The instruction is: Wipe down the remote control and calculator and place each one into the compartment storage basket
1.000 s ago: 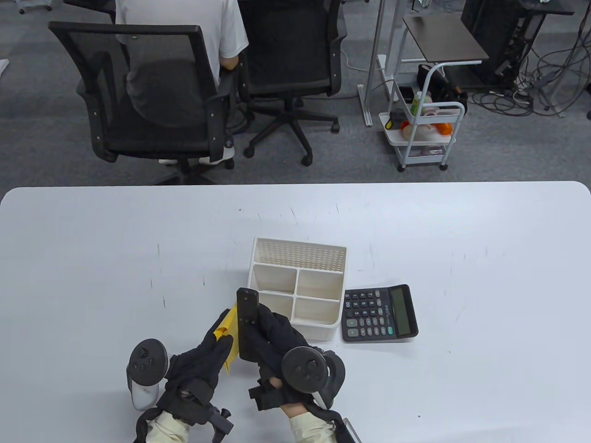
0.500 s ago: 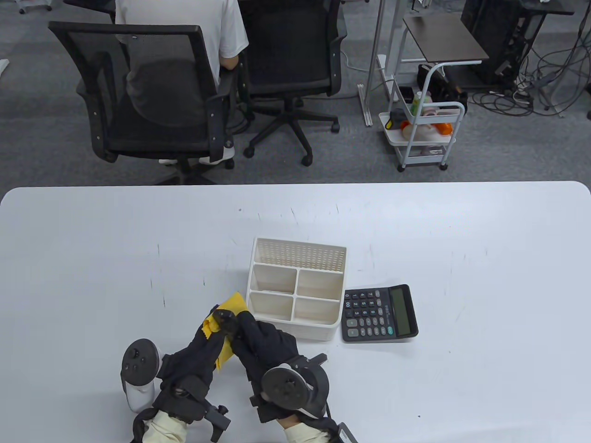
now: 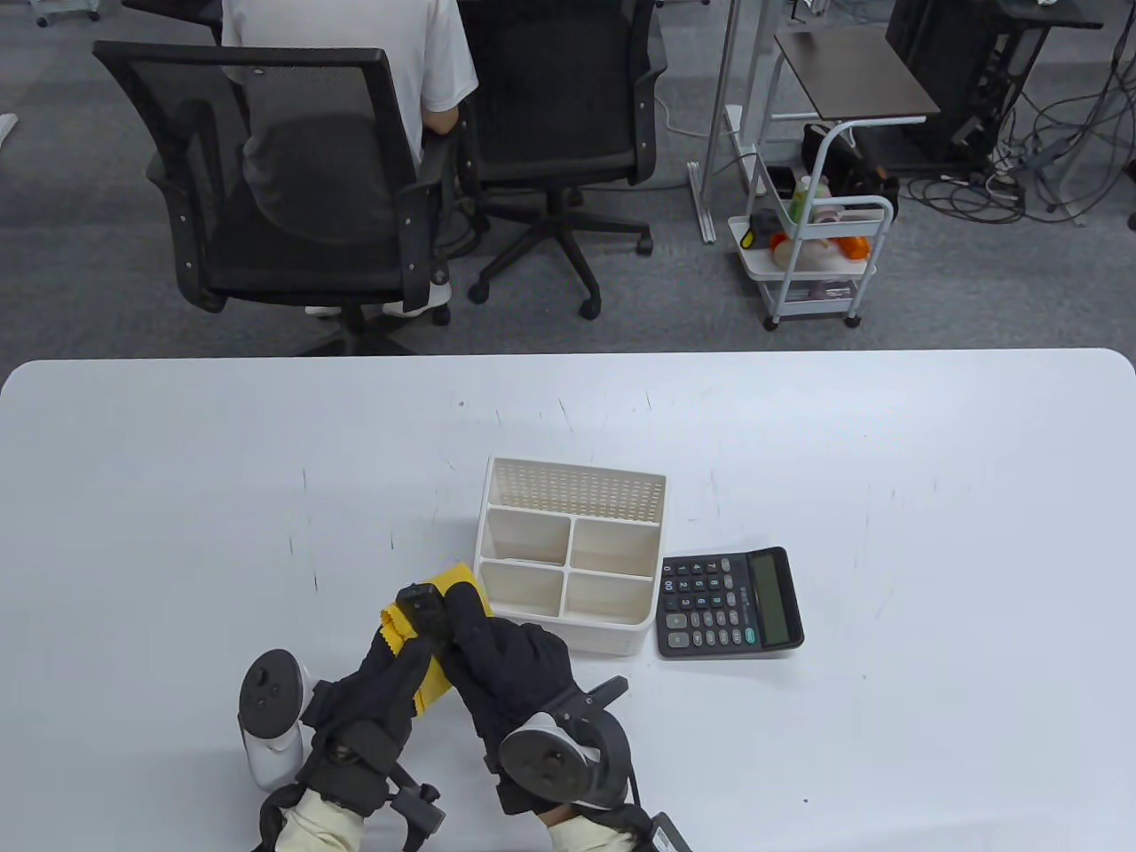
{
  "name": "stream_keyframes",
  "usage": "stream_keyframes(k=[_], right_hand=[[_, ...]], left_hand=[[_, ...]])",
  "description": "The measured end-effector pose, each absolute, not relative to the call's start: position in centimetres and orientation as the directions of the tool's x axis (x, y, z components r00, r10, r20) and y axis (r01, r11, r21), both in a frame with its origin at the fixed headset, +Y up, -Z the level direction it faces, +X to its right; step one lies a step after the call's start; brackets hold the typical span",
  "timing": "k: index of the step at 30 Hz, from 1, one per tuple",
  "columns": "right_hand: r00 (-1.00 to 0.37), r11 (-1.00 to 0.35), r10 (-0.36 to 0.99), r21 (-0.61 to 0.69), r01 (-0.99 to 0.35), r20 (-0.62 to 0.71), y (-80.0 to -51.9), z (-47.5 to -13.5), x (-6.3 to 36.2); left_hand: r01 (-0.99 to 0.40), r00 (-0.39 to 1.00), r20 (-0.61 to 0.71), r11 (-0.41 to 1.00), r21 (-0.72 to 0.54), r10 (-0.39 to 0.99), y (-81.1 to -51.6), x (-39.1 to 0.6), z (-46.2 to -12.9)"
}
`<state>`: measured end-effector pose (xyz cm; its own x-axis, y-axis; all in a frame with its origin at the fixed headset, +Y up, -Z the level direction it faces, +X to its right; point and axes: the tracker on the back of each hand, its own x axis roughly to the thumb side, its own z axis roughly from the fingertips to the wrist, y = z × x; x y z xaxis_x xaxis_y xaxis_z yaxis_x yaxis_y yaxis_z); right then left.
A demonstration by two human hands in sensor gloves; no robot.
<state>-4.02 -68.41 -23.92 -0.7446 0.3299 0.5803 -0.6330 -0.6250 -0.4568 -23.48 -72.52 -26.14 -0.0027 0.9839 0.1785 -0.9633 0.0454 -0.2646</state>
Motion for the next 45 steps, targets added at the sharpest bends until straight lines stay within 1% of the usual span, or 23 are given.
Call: stream_keyframes(k=[4,6,10,14,15,18,20,22,23,24,27,31,34,40,43,45], right_hand=[[-0.792,-0.7,0.267,-0.454,-0.551,0.549,-68.9,-24.1,-4.6],[-0.776,-0.715,0.268,-0.422,-0.557,0.57,-69.1,-24.0,-5.0],[-0.782,-0.775,0.238,-0.373,-0.511,0.576,-69.2,-23.9,-5.4],[-0.783,-0.802,0.244,-0.335,-0.495,0.573,-69.4,-23.8,-5.7],[-0.773,-0.794,0.266,-0.324,-0.514,0.575,-69.4,-23.9,-5.7],[-0.727,-0.777,0.379,-0.229,-0.586,0.572,-69.7,-24.4,-5.5],[-0.706,-0.741,0.42,-0.233,-0.629,0.571,-69.9,-24.7,-5.2],[-0.718,-0.736,0.41,-0.262,-0.625,0.562,-69.8,-24.7,-5.0],[-0.735,-0.727,0.404,-0.297,-0.619,0.544,-69.6,-24.7,-4.7],[-0.739,-0.723,0.41,-0.302,-0.621,0.535,-69.6,-24.8,-4.6],[-0.715,-0.708,0.447,-0.276,-0.65,0.537,-69.6,-24.9,-4.4],[-0.726,-0.774,0.345,-0.257,-0.579,0.595,-69.8,-24.4,-5.4],[-0.732,-0.816,0.281,-0.246,-0.522,0.621,-69.9,-24.0,-6.4],[-0.708,-0.842,0.209,-0.244,-0.481,0.675,-70.0,-23.9,-6.7],[-0.718,-0.85,0.18,-0.261,-0.457,0.672,-70.0,-23.9,-6.5],[-0.729,-0.841,0.183,-0.278,-0.464,0.66,-69.9,-24.0,-6.4]], left_hand=[[-0.961,-0.034,0.138,0.005,-0.275,0.99,-72.8,-23.6,-26.2],[-0.963,-0.048,0.128,-0.012,-0.268,0.991,-73.0,-23.7,-26.2],[-0.937,-0.179,0.086,-0.144,-0.318,0.98,-73.4,-23.7,-26.4],[-0.943,-0.132,0.119,-0.087,-0.321,0.984,-73.1,-23.6,-26.3],[-0.945,-0.122,0.125,-0.077,-0.318,0.985,-73.0,-23.6,-26.2],[-0.951,-0.107,0.136,-0.061,-0.303,0.985,-72.9,-23.8,-26.2],[-0.956,-0.087,0.139,-0.044,-0.29,0.987,-72.7,-24.0,-26.2],[-0.962,-0.05,0.155,-0.006,-0.273,0.987,-72.5,-24.2,-26.3],[-0.959,-0.051,0.161,-0.003,-0.282,0.986,-72.4,-24.2,-26.3],[-0.957,-0.061,0.161,-0.012,-0.288,0.985,-72.3,-24.1,-26.3],[-0.953,-0.085,0.163,-0.032,-0.301,0.983,-72.3,-23.9,-26.3],[-0.947,-0.116,0.169,-0.058,-0.316,0.979,-72.4,-23.8,-26.3],[-0.954,-0.13,0.181,-0.074,-0.29,0.975,-72.4,-24.2,-26.2],[-0.961,-0.14,0.202,-0.084,-0.265,0.969,-72.2,-24.6,-26.2],[-0.963,-0.151,0.211,-0.096,-0.25,0.966,-72.1,-24.7,-26.2],[-0.968,-0.157,0.213,-0.108,-0.226,0.964,-72.1,-24.9,-26.2]])
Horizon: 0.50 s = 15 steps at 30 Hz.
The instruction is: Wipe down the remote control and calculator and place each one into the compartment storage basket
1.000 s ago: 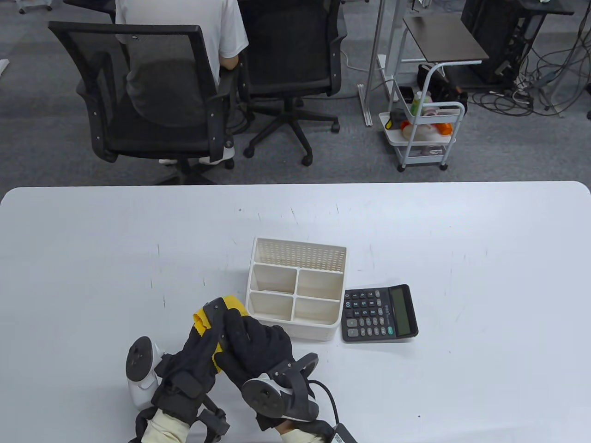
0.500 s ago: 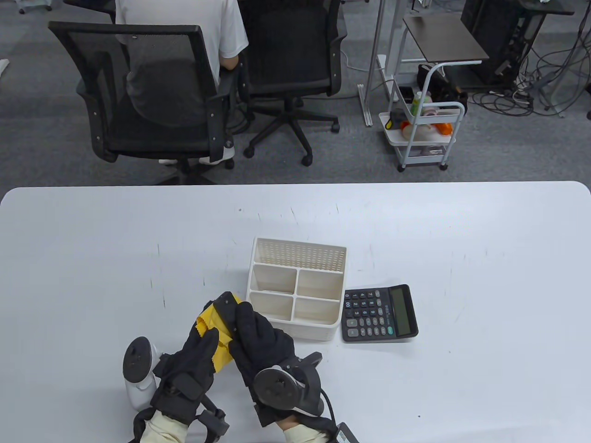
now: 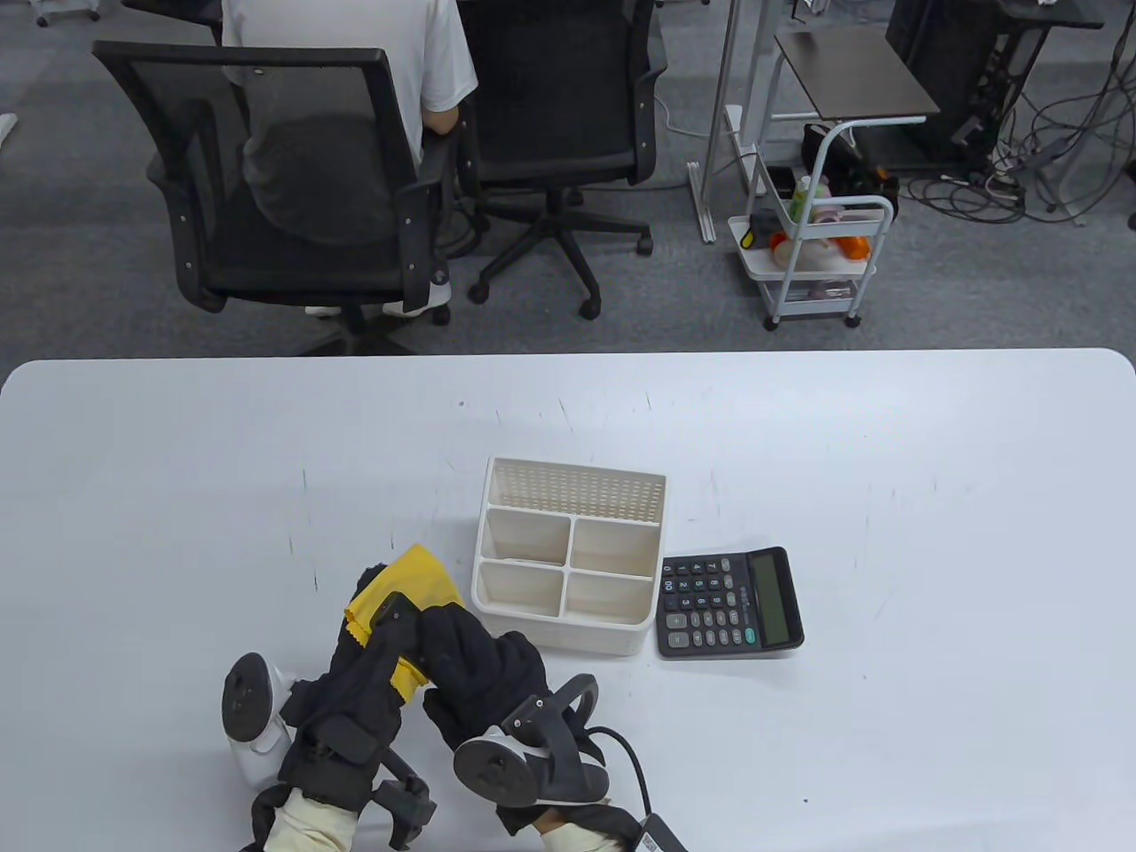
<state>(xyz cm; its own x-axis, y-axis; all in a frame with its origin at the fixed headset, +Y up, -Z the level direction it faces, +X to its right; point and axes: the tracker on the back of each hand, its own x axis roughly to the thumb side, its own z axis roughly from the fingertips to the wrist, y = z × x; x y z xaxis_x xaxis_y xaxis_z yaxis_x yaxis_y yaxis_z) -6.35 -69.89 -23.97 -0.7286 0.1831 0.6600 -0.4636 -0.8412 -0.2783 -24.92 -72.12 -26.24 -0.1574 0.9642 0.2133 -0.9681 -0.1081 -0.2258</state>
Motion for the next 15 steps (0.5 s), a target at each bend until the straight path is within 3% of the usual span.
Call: stream_keyframes(k=[8,15], right_hand=[[-0.73,-0.746,0.37,-0.285,-0.602,0.575,-69.7,-24.7,-4.8],[-0.725,-0.771,0.198,-0.352,-0.531,0.66,-69.6,-23.4,-6.1]], left_hand=[[-0.96,-0.138,0.254,-0.066,-0.272,0.957,-71.6,-24.9,-26.1],[-0.948,-0.153,0.282,-0.06,-0.313,0.947,-71.4,-24.5,-25.8]])
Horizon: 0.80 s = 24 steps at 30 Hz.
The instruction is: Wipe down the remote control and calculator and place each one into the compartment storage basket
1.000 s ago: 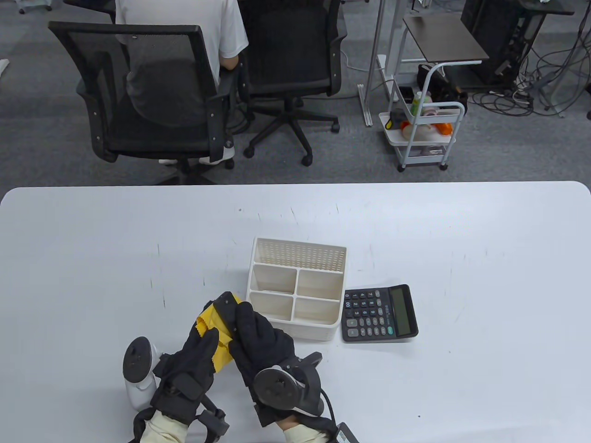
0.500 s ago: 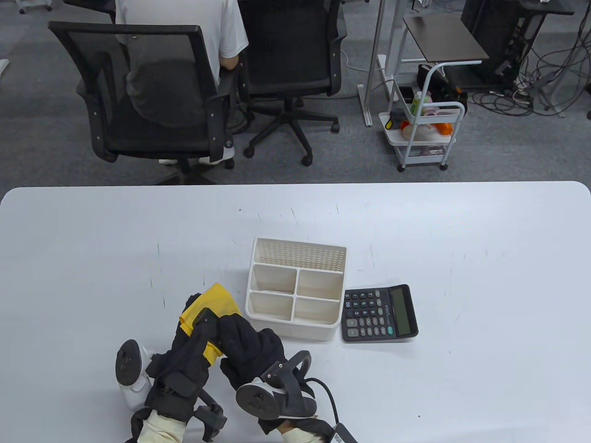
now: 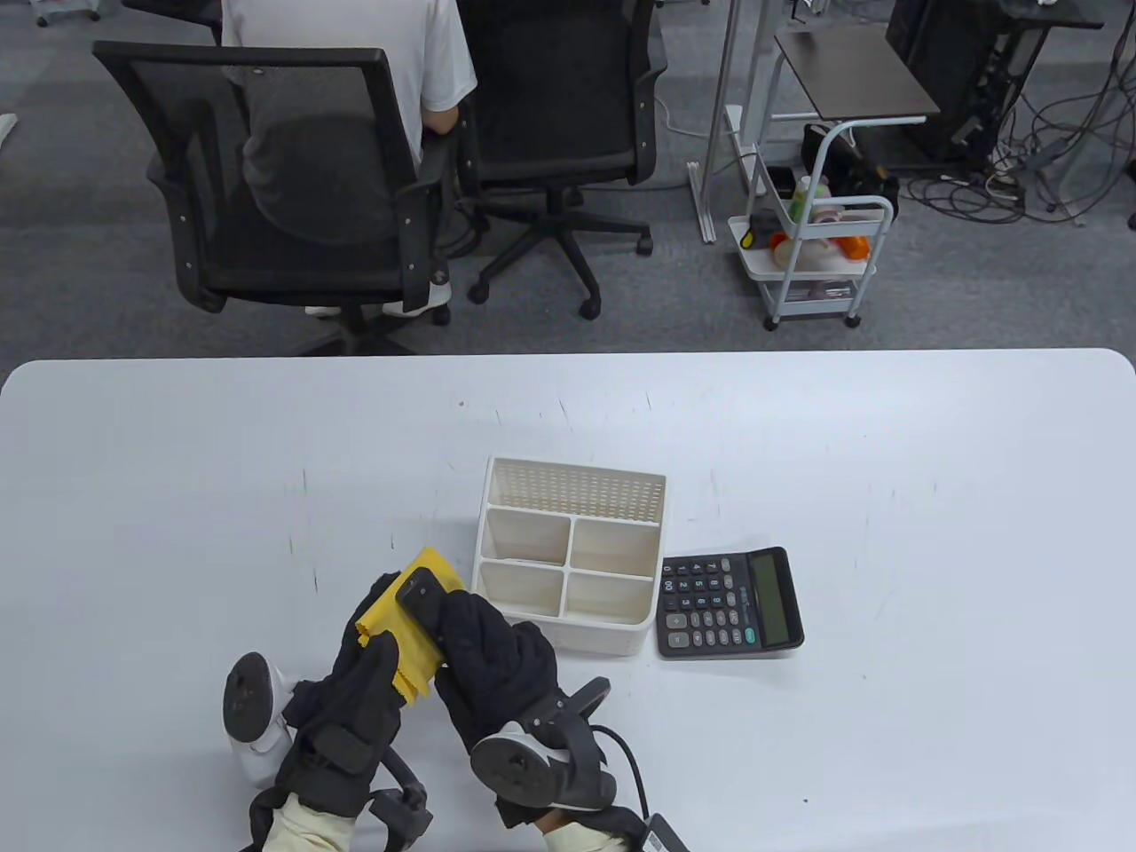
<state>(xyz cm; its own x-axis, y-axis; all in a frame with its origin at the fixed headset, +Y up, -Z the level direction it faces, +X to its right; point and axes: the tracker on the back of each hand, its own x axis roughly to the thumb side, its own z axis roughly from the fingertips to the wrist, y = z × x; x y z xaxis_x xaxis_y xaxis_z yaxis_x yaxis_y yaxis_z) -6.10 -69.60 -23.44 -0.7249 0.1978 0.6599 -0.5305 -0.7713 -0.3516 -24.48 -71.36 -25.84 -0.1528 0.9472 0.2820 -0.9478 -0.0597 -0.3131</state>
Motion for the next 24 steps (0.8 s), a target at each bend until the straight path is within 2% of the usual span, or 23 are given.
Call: stream_keyframes(k=[3,4,9,13,18,21,24], right_hand=[[-0.709,-0.815,0.084,-0.362,-0.454,0.7,-69.8,-22.9,-7.0],[-0.717,-0.817,0.083,-0.365,-0.447,0.692,-69.7,-23.0,-7.1],[-0.758,-0.804,0.2,-0.338,-0.489,0.62,-69.8,-23.7,-6.1],[-0.767,-0.788,0.256,-0.333,-0.518,0.588,-69.9,-24.1,-5.2],[-0.724,-0.812,0.153,-0.332,-0.48,0.673,-70.0,-23.7,-5.9],[-0.742,-0.82,0.067,-0.386,-0.422,0.667,-70.0,-23.4,-6.4],[-0.762,-0.815,0.089,-0.392,-0.426,0.641,-69.9,-23.6,-6.2]], left_hand=[[-0.957,-0.184,0.284,-0.106,-0.269,0.941,-71.4,-25.1,-25.9],[-0.96,-0.188,0.269,-0.118,-0.254,0.945,-71.5,-25.4,-25.9],[-0.953,-0.222,0.262,-0.153,-0.26,0.939,-71.7,-25.7,-26.2],[-0.957,-0.176,0.264,-0.103,-0.27,0.948,-71.7,-25.4,-26.2],[-0.968,-0.145,0.264,-0.083,-0.235,0.953,-71.7,-25.8,-26.1],[-0.975,-0.14,0.252,-0.089,-0.204,0.958,-71.9,-26.2,-26.2],[-0.978,-0.132,0.256,-0.085,-0.189,0.958,-71.8,-26.3,-26.2]])
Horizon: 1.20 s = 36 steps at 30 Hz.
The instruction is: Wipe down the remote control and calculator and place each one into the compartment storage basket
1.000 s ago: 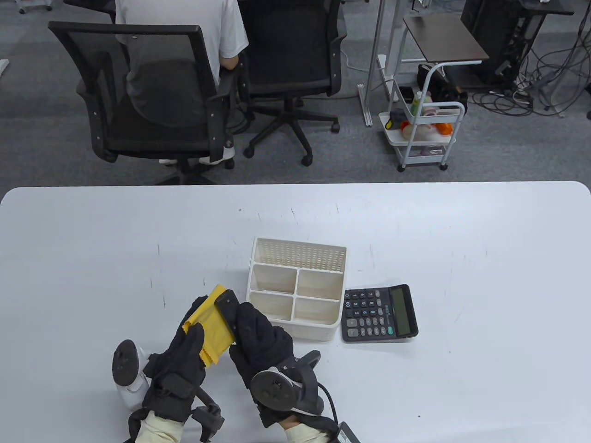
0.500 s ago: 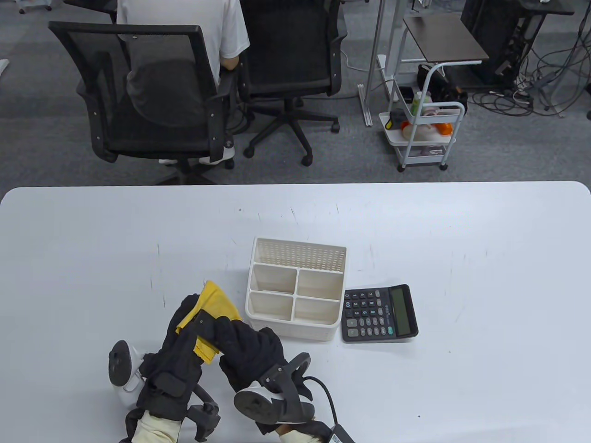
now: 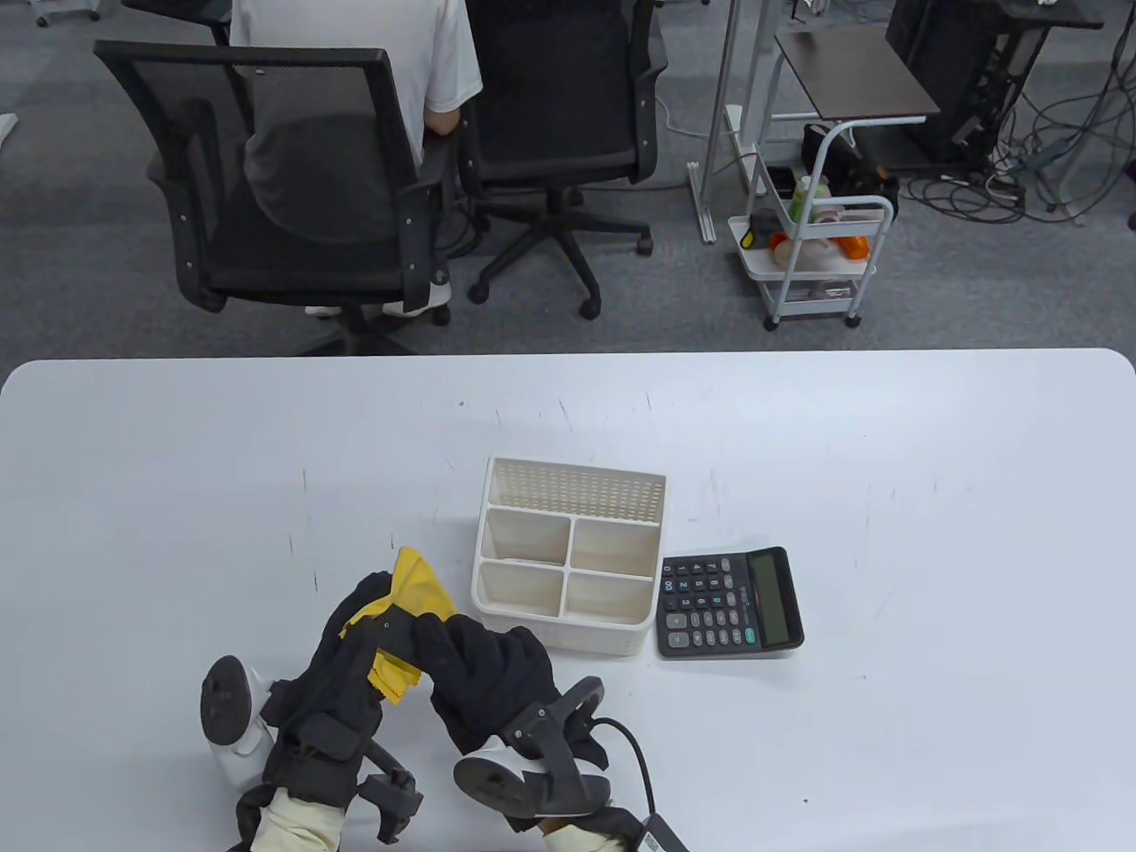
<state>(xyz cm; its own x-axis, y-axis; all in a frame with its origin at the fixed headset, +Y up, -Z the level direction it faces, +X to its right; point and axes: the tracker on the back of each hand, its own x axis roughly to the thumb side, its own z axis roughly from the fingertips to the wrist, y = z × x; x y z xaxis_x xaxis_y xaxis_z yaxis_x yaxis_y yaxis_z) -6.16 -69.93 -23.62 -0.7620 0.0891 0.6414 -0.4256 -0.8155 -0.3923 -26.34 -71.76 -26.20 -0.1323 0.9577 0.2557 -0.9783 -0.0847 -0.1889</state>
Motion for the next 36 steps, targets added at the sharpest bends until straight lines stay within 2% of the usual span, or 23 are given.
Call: stream_keyframes(k=[4,9,11,13,16,31,36], right_hand=[[-0.785,-0.794,0.238,-0.35,-0.496,0.572,-69.9,-24.3,-5.1],[-0.759,-0.747,0.313,-0.346,-0.568,0.571,-69.5,-24.0,-4.9],[-0.752,-0.746,0.286,-0.355,-0.564,0.594,-69.4,-23.7,-5.4],[-0.742,-0.771,0.2,-0.365,-0.522,0.64,-69.5,-23.3,-6.0],[-0.746,-0.792,0.097,-0.404,-0.459,0.659,-69.7,-22.9,-6.7],[-0.73,-0.731,0.208,-0.392,-0.558,0.652,-68.7,-23.1,-5.9],[-0.744,-0.692,0.305,-0.398,-0.602,0.594,-68.2,-23.3,-5.1]], left_hand=[[-0.975,-0.133,0.266,-0.078,-0.208,0.955,-71.8,-25.9,-26.2],[-0.964,-0.155,0.274,-0.085,-0.25,0.949,-71.9,-25.2,-26.2],[-0.964,-0.141,0.269,-0.071,-0.256,0.953,-71.9,-25.0,-26.2],[-0.966,-0.128,0.264,-0.06,-0.25,0.956,-72.0,-25.1,-26.2],[-0.966,-0.176,0.253,-0.117,-0.232,0.951,-72.1,-25.5,-26.2],[-0.968,-0.131,0.241,-0.072,-0.241,0.962,-72.2,-25.1,-26.2],[-0.962,-0.17,0.251,-0.105,-0.252,0.953,-71.9,-25.0,-26.1]])
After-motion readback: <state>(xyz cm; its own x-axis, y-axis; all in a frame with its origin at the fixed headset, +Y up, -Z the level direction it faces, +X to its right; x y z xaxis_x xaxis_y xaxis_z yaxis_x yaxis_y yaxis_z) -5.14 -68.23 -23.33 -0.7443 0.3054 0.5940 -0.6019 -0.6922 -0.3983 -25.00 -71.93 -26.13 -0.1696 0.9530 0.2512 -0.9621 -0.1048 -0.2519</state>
